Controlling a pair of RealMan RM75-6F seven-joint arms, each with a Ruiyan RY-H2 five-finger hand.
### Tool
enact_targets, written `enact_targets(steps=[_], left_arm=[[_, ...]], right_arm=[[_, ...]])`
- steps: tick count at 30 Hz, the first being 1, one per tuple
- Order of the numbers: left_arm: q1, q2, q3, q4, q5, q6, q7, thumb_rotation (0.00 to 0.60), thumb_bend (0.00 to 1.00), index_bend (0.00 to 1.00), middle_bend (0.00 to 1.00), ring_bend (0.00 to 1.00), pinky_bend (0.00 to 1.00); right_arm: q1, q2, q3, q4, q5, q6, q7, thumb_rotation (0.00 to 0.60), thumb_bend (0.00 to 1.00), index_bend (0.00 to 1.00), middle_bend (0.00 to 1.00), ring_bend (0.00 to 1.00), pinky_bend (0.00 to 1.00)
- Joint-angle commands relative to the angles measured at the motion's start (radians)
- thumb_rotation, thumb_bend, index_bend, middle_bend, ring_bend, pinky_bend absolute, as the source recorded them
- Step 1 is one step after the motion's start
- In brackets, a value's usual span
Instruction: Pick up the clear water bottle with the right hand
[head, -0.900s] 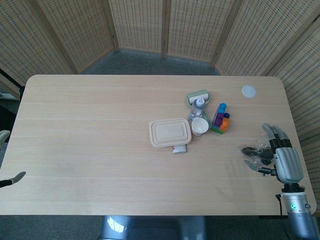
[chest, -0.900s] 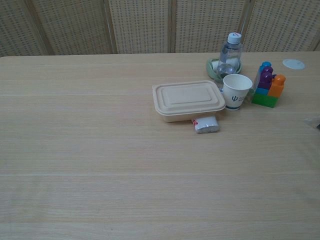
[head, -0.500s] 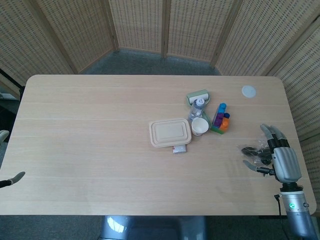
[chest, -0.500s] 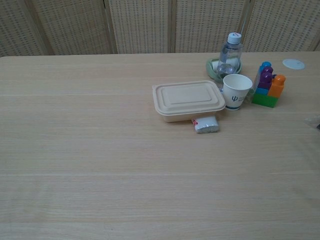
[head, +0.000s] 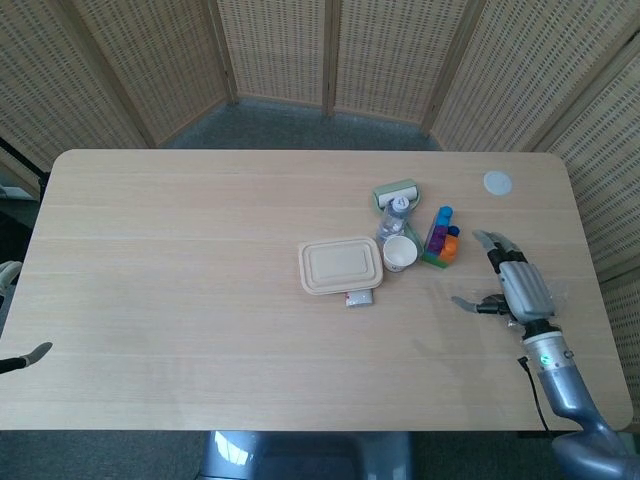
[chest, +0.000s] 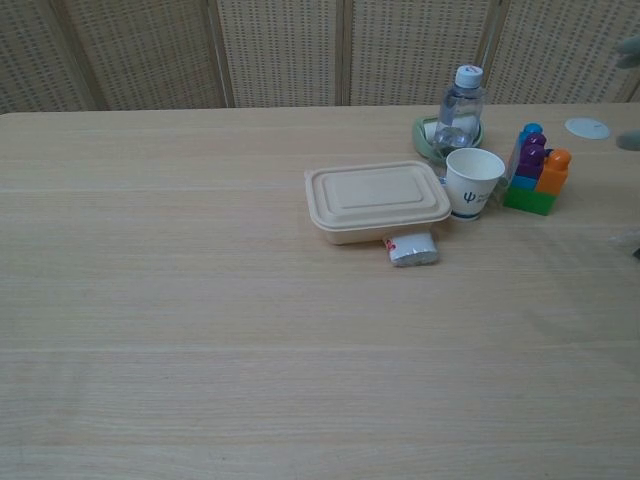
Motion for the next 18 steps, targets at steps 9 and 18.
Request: enact_targets(steps=[9,18], left_arm=[[-0.005,-0.004,-0.01,0.023,-0.037,-0.015,-0.006,0.6,0.0,0.0,0.0,0.0,0.0],[-0.009,-0.007,-0.013,0.034,-0.053,-0.028,-0.012,0.6,0.0,0.0,0.0,0.0,0.0]], right_arm=[[0.212,-0.136,0.077,0.219,0.198,-0.295,-0.118,0.411,0.0,0.0,0.0,0.0,0.04],[0.298,-0.152,0.145,0.274,0.378,-0.396,-0.176,0.412,0.0,0.0,0.0,0.0,0.04]])
